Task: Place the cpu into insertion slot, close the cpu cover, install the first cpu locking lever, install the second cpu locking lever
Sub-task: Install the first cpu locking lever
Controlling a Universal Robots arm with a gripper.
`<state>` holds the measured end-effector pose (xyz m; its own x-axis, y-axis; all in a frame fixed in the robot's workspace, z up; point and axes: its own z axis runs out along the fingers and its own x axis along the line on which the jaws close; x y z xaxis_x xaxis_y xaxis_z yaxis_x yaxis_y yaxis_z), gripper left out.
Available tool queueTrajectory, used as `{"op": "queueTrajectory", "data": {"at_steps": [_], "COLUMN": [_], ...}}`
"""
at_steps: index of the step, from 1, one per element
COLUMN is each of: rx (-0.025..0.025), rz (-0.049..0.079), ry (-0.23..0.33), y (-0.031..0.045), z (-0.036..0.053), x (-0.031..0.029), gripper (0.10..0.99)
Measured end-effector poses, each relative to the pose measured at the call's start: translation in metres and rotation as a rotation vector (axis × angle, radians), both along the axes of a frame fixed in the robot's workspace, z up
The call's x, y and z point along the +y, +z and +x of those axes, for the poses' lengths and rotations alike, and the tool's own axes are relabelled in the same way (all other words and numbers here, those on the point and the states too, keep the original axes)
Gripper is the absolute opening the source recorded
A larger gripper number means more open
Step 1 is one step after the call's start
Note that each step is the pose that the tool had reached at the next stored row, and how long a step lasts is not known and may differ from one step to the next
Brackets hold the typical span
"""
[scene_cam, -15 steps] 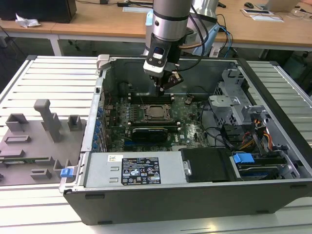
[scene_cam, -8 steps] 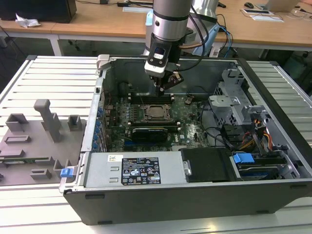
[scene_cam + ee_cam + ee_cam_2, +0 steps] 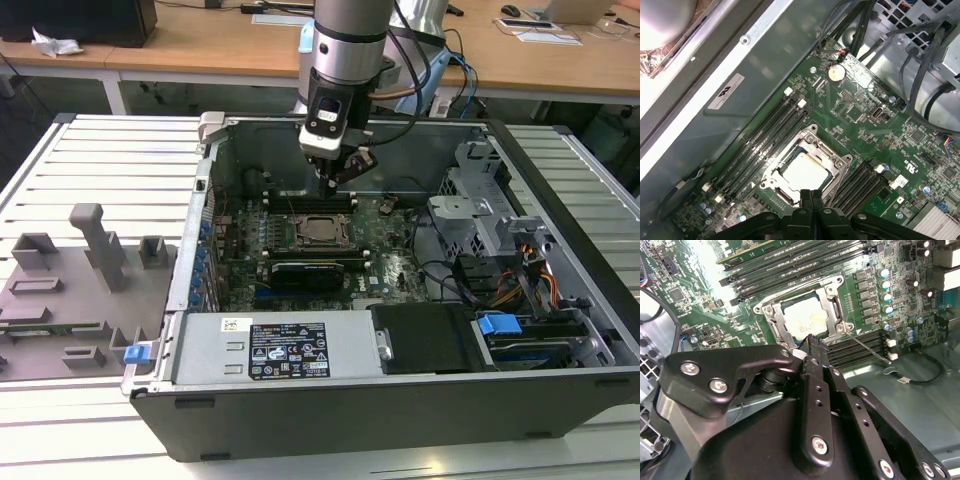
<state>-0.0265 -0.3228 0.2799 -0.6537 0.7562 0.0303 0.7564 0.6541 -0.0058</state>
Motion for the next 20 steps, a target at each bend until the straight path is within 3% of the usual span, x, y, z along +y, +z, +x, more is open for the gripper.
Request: {"op": "queueTrajectory", "data": {"at_steps": [7, 12, 20], "rx": [0.0, 0.0, 0.0], "rz": [0.0, 0.0, 0.0], "ry": [0.059, 0.156, 0.247], "y": [0.0, 0.0, 0.0], "z": [0.0, 0.0, 0.0], "x": [0.0, 0.0, 0.0], "gripper": [0.106, 0.106, 0.106]}}
